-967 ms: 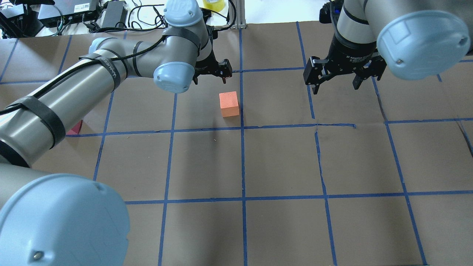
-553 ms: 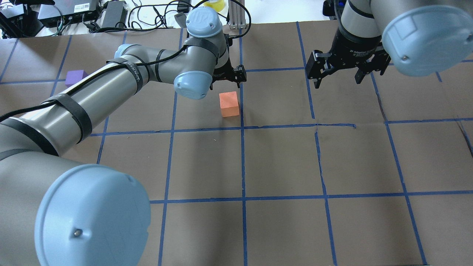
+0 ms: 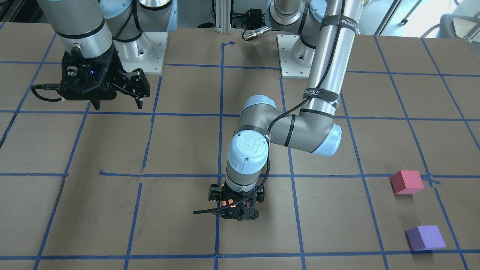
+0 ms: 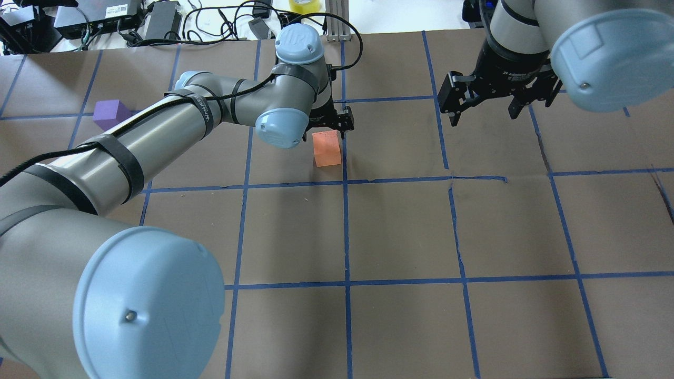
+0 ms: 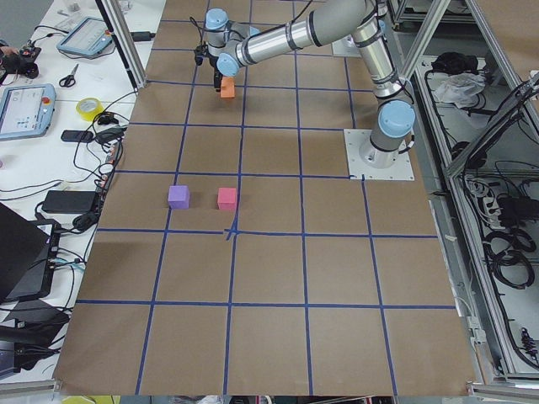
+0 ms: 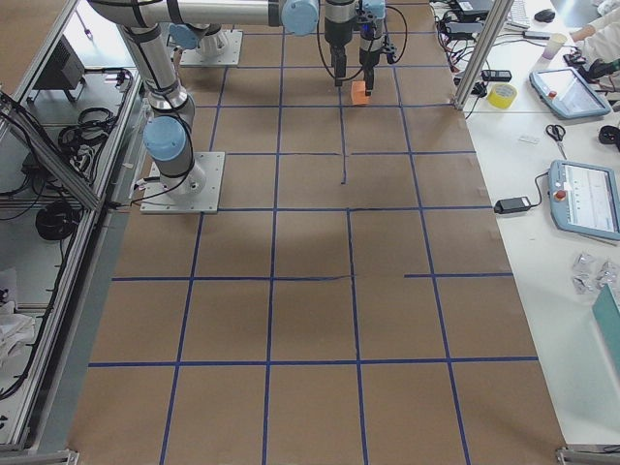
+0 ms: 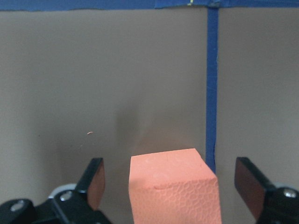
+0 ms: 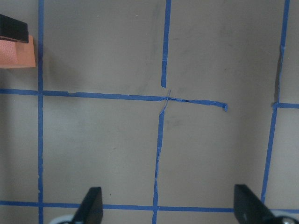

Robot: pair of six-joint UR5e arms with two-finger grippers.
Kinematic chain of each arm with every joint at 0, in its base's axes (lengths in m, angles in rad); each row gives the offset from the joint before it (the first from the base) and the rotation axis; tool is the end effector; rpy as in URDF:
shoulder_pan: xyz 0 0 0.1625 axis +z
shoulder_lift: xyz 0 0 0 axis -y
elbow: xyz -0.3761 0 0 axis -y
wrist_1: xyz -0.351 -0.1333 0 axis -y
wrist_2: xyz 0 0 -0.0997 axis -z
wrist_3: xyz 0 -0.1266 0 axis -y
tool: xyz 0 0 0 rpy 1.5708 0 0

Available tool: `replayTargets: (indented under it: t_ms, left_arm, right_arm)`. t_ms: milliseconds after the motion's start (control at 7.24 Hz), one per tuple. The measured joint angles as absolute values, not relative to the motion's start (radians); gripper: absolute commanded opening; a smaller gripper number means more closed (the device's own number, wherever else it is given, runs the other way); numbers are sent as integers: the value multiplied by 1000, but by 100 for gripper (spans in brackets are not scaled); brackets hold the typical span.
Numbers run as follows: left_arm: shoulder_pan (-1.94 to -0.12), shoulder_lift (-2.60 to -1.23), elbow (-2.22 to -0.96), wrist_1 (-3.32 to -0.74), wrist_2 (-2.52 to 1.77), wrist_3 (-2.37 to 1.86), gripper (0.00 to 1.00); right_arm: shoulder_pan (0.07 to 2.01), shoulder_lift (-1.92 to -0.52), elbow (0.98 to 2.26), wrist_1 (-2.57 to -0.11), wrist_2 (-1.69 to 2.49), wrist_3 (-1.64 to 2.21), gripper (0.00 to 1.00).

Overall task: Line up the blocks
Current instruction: 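Reach the left gripper over the orange cube and grasp it, then carry the orange cube with the left gripper between the pink and purple cubes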

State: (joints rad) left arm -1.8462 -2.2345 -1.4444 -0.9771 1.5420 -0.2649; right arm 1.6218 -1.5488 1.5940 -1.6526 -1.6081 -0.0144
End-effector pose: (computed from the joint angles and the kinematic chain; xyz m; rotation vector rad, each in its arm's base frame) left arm -0.3058 -0.5786 0.1584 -0.0175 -3.0979 0.0723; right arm 0.1520 -0.4560 0.3999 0.1004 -3.1028 0.0579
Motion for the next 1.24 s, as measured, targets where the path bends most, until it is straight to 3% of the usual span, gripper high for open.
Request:
replayTargets:
  t_ms: [138,414,553,691,829,1243]
  left_arm:
    - [-1847,-2235,-1445,-1008,1543,-265,95]
    - [-1848,-2235,-1445,-1029,1545,-261,65]
    - [-1848,-2233,-1445,-1034,1544,-261,45]
    - [-1850,-2231,-1445,-1037,1544,-264,12]
    - [-1854,-2228,-1445,-1037,1547,-263,0]
    - [-1859,-2202,-1439,-1033,1555,-222,0]
  right_arm:
    - [1622,-1554,1596,-1650,-1608,-15,100]
    - [1621,-1558,1597,-1649,-1606,-17,100]
    - [1620,-1558,1597,-1648,-1601,-19,100]
    - [1619,-1558,1597,-1642,-1595,-26,100]
    - [1617,-1558,1597,-1631,-1590,-35,100]
    - [1615,-1560,1597,-1612,-1595,-40,100]
